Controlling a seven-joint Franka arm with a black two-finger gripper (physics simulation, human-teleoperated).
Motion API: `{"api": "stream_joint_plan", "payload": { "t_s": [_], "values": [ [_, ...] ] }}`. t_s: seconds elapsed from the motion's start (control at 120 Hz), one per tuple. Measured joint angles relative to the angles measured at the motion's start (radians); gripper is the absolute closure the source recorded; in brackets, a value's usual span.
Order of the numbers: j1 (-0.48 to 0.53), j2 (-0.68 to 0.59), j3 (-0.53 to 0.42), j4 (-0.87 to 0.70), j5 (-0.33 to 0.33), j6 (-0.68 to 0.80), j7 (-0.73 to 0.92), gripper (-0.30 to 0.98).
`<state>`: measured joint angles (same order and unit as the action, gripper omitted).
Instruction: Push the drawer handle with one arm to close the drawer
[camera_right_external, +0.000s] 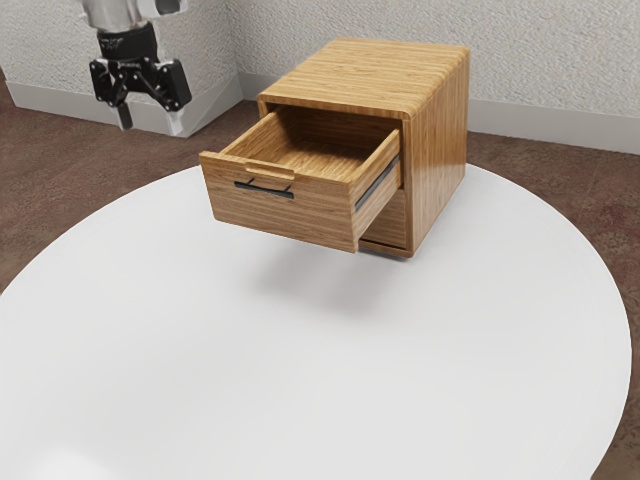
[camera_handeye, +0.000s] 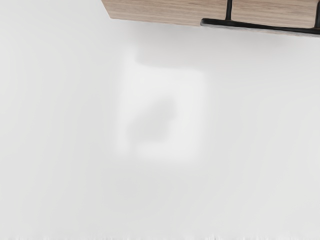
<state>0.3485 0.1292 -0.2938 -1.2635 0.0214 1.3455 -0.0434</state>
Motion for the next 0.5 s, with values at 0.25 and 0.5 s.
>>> {"api": "stream_joint_plan", "payload": {
  "t_s": [0.25,0.5],
  "values": [
    [-0.001,0.001,-0.001,0.001,0.001,-0.037,-0.02,0.0],
    [-0.083,-0.026,-0.019,0.186,0.046,-0.096,-0.037,0.0]
  ]
}}
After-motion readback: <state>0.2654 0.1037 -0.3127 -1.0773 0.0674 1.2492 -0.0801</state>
